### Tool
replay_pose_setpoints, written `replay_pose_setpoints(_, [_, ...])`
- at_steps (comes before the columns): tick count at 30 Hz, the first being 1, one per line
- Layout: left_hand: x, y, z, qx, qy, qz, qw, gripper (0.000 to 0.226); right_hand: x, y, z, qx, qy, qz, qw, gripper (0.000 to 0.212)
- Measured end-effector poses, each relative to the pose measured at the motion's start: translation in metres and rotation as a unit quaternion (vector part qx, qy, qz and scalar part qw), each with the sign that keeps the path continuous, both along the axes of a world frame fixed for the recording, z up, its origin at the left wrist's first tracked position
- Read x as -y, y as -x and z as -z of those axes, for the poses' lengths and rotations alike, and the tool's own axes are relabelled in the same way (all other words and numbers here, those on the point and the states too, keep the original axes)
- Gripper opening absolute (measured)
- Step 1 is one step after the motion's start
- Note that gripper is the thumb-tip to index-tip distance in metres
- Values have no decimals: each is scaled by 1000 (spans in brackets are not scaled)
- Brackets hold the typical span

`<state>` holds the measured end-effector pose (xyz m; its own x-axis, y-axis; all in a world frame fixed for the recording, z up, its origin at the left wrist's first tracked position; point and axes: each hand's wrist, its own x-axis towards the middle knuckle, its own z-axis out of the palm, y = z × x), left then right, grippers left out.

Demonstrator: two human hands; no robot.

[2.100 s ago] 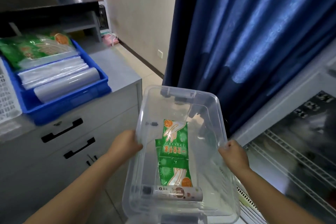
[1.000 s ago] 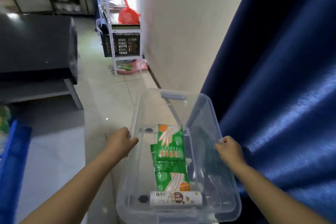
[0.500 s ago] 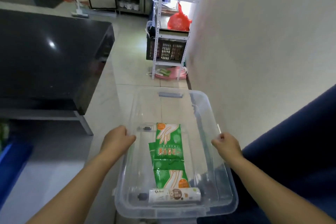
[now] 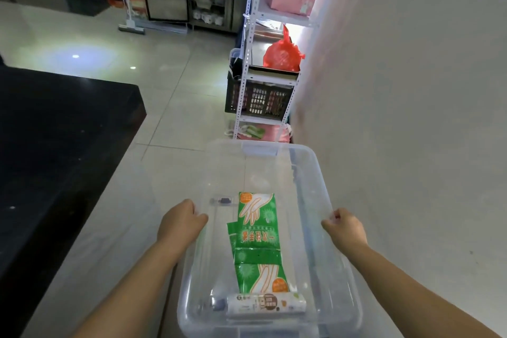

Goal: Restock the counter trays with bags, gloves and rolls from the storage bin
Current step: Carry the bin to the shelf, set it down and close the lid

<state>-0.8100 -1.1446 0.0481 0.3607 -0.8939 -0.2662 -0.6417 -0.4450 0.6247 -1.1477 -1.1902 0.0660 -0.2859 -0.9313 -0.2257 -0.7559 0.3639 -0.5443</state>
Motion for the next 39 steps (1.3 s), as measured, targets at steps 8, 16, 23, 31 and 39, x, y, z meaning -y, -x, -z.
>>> replay_pose_setpoints(8, [153, 7, -3, 4, -21, -52, 998, 23, 197, 3, 13, 14, -12, -92, 996, 14])
replay_pose_setpoints(16, [266, -17, -15, -1, -26, -162, 986, 20, 371, -48, 8, 2, -7, -188, 982, 12])
replay_pose_setpoints(23, [389, -87, -10, 4, -22, -199, 980, 16, 513, -131, 12, -5, -10, -243, 970, 13])
replay_pose_setpoints(31, [542, -182, -17, -6, -26, -202, 979, 16, 651, -221, -1, 18, -23, -217, 976, 10])
replay_pose_setpoints(39, [680, -268, -13, 6, -27, -215, 976, 14, 801, -310, 12, 45, -35, -224, 973, 22])
